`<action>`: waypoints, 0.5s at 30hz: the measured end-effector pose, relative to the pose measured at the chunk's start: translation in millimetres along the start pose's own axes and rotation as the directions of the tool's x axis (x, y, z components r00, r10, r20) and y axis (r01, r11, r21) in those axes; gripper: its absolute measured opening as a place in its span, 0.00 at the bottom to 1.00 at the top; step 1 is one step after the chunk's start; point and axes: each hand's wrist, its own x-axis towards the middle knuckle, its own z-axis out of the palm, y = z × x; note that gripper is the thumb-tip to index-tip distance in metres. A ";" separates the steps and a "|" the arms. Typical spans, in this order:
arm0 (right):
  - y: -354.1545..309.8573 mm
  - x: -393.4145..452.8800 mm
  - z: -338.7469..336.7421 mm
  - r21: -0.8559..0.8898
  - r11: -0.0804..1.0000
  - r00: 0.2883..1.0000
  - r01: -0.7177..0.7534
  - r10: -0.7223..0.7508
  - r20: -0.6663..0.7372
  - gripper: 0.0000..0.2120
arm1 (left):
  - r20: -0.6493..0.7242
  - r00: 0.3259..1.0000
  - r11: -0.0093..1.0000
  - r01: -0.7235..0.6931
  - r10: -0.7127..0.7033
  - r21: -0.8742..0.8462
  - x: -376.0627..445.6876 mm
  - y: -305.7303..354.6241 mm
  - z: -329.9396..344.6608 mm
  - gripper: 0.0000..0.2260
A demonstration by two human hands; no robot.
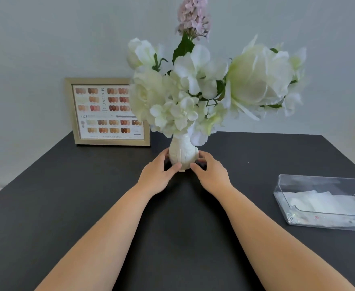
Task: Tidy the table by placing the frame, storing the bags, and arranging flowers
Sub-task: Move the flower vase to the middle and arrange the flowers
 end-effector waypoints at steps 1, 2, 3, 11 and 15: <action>0.7 -0.2 0.0 -0.005 1.000 1.000 -0.003 0.003 0.003 0.24 | -0.008 1.000 1.000 0.003 -0.003 -0.012 -1.1 -0.7 0.2 0.31; 1.2 -0.9 0.1 -0.009 1.000 1.000 0.000 0.001 0.007 0.24 | -0.010 1.000 1.000 0.001 -0.001 -0.020 -2.1 -1.4 0.4 0.31; 1.8 -2.0 0.0 -0.011 1.000 1.000 0.005 -0.004 0.012 0.24 | -0.011 1.000 1.000 -0.002 0.002 -0.024 -3.2 -2.2 0.6 0.30; 0.5 -5.5 0.9 -0.026 1.000 1.000 0.012 -0.012 -0.012 0.23 | -0.058 0.998 1.000 -0.012 0.011 -0.018 -4.6 -4.3 0.6 0.28; -2.9 -8.7 0.2 -0.071 0.997 0.999 0.032 -0.034 -0.028 0.23 | -0.070 0.997 0.999 -0.031 0.033 0.016 -5.8 -3.9 1.8 0.28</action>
